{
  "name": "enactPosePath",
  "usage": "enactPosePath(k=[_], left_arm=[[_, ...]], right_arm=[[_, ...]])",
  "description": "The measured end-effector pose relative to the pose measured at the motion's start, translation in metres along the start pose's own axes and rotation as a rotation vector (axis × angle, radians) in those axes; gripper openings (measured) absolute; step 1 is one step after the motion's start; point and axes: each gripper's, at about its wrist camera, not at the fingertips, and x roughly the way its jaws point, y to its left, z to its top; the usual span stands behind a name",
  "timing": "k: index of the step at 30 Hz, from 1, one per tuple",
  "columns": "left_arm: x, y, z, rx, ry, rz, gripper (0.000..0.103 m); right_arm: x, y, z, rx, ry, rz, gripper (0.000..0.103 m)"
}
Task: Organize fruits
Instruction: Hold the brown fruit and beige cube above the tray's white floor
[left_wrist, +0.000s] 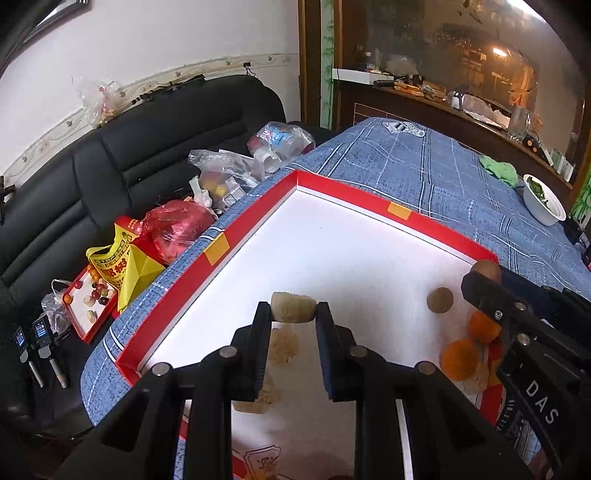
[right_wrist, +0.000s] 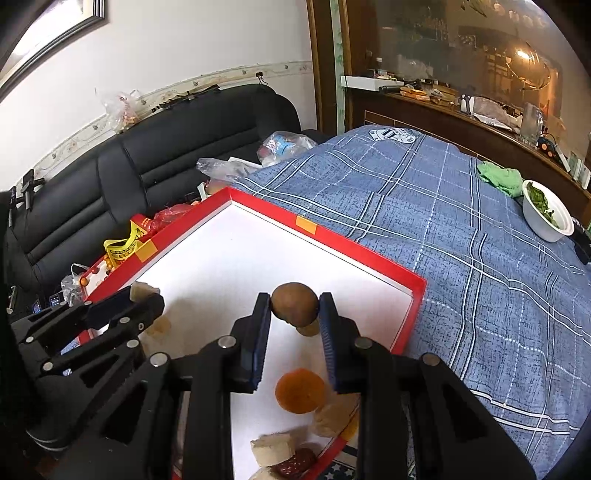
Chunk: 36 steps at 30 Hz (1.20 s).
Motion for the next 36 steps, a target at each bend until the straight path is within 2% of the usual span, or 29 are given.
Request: enactPosePath(k=[17, 36], left_arm=[[0.009, 0.002, 0.008, -0.005, 0.01, 0.006, 0.023], [0.031, 0.009, 0.022, -0.037, 0.039, 0.064, 0.023]], right_arm=[[0.014, 0.0, 0.009, -0.009, 0.015, 0.003, 0.029], [0.046, -0.001, 0.019, -0.017, 0.054, 0.004, 0.029]])
